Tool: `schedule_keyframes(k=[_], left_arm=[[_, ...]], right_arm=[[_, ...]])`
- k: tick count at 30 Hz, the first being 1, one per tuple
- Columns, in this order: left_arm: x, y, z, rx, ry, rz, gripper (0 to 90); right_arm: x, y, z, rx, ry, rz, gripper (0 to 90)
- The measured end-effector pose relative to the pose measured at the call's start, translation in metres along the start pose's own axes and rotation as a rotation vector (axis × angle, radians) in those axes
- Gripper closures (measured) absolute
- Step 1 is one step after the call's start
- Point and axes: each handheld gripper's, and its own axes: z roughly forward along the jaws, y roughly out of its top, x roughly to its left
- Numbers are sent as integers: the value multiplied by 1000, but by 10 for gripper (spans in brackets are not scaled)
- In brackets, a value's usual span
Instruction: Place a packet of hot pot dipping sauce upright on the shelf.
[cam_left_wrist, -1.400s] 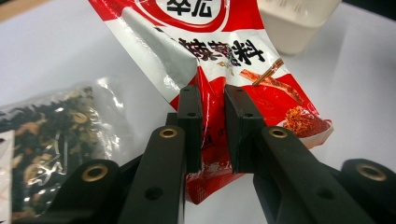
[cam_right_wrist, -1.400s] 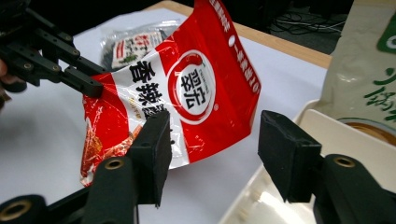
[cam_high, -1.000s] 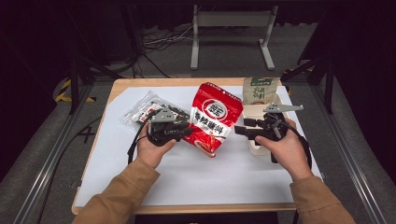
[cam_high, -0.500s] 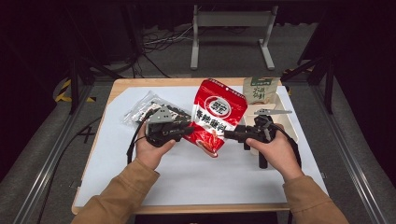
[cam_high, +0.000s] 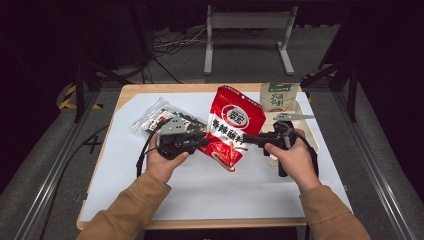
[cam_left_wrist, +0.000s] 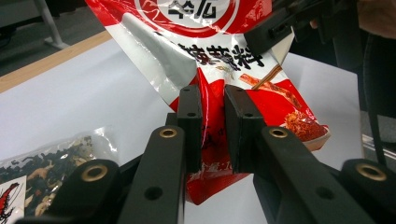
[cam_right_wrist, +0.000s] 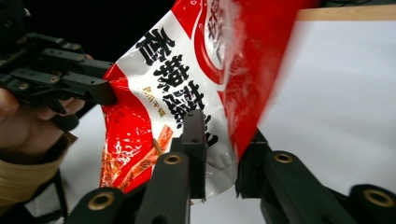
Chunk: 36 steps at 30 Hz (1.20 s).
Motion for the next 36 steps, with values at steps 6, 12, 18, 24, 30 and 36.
schedule_keyframes(k=[6, 12, 18, 24, 30, 36], left_arm=[[-3, 1, 1, 1, -15, 18, 781], [-10, 1, 7, 18, -13, 56, 781], [-7, 0, 5, 1, -20, 43, 780], [-5, -4, 6, 9, -19, 26, 772], [-2, -9, 7, 25, -29, -4, 749], [7, -13, 1, 18, -30, -62, 812]], right_arm=[[-1, 4, 0, -14, -39, -44, 755], [4, 12, 1, 2, -66, -117, 898], [10, 18, -1, 9, -81, -191, 900], [14, 27, -7, -18, -46, -241, 900], [29, 40, -14, -44, 4, -344, 900], [38, 52, -22, 3, -22, -494, 900]])
